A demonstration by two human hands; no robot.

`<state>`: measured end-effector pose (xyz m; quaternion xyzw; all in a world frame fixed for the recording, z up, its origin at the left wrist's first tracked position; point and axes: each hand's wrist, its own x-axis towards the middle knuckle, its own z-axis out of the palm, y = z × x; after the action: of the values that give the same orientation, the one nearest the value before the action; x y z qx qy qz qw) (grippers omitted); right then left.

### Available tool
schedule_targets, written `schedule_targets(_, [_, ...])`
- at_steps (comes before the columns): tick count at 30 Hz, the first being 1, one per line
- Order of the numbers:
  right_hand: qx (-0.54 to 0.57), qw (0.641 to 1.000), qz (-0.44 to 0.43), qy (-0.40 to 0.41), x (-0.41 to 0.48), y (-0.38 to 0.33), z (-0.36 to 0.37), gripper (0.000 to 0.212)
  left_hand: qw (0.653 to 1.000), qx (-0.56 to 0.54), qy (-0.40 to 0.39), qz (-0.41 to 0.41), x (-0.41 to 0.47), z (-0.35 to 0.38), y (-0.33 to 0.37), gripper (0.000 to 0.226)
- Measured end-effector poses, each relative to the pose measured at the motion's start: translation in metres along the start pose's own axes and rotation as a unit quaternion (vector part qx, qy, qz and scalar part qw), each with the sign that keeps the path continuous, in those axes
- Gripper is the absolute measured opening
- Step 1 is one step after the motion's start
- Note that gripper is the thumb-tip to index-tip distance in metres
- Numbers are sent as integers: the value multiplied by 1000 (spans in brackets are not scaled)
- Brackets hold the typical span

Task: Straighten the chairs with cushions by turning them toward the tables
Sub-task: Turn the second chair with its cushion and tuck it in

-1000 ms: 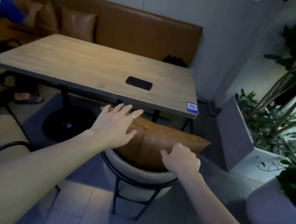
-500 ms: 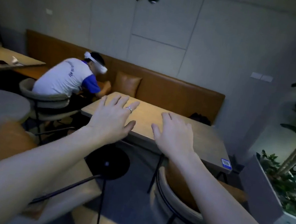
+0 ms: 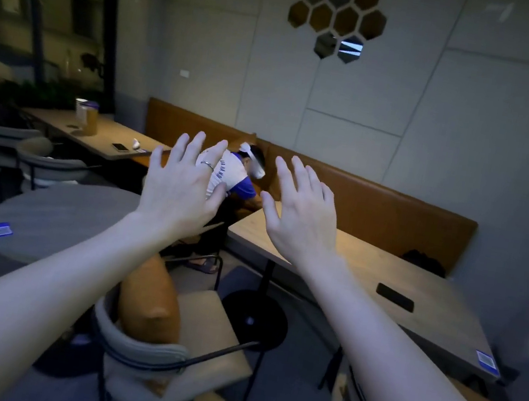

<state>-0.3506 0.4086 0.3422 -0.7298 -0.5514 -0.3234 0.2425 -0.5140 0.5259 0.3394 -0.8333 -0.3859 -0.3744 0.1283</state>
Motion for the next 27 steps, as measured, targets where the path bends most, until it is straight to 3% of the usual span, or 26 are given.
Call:
schedule_targets(10, [77, 994, 8, -79, 3, -30, 110, 68, 996, 2, -64, -54, -10, 65, -56, 67])
schedule_targets(20, [139, 977, 32, -156, 37, -44, 271, 70, 983, 7, -166, -75, 21, 208, -113, 68])
schedule_targets(27, [160, 952, 72, -249, 15, -61, 380, 73, 955, 9, -279, -96, 6, 306, -154, 72])
